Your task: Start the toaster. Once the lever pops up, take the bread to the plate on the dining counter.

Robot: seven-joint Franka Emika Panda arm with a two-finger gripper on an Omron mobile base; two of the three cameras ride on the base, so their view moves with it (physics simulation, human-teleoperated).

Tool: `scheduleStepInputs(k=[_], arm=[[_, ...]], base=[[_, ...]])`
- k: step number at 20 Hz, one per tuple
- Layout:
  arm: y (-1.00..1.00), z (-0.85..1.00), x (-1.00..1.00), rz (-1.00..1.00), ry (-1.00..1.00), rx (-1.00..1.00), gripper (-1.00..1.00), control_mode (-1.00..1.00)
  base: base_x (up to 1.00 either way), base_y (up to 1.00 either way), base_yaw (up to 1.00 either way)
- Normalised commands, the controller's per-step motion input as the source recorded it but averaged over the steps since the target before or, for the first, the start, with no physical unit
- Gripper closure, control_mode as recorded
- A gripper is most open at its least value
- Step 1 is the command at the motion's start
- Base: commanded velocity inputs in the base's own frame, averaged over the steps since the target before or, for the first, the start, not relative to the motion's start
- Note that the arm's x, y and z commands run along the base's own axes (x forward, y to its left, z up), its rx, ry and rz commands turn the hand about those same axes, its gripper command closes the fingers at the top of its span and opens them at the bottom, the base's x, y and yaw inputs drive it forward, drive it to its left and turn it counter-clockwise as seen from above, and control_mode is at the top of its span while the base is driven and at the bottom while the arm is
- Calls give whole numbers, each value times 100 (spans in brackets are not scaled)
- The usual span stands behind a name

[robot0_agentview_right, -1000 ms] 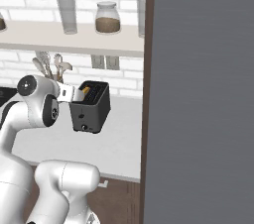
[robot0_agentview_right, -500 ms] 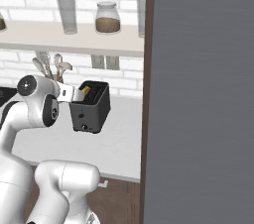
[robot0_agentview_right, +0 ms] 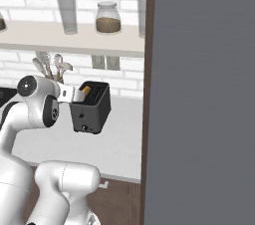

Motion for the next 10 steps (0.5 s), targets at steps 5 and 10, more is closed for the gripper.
scheduleStepInputs(k=[5, 10], arm=[[0, 0, 0, 0, 0, 0, -100, -100], [0, 0, 0, 0, 0, 0, -100, -100]], base=[[0, 0, 0], [0, 0, 0]])
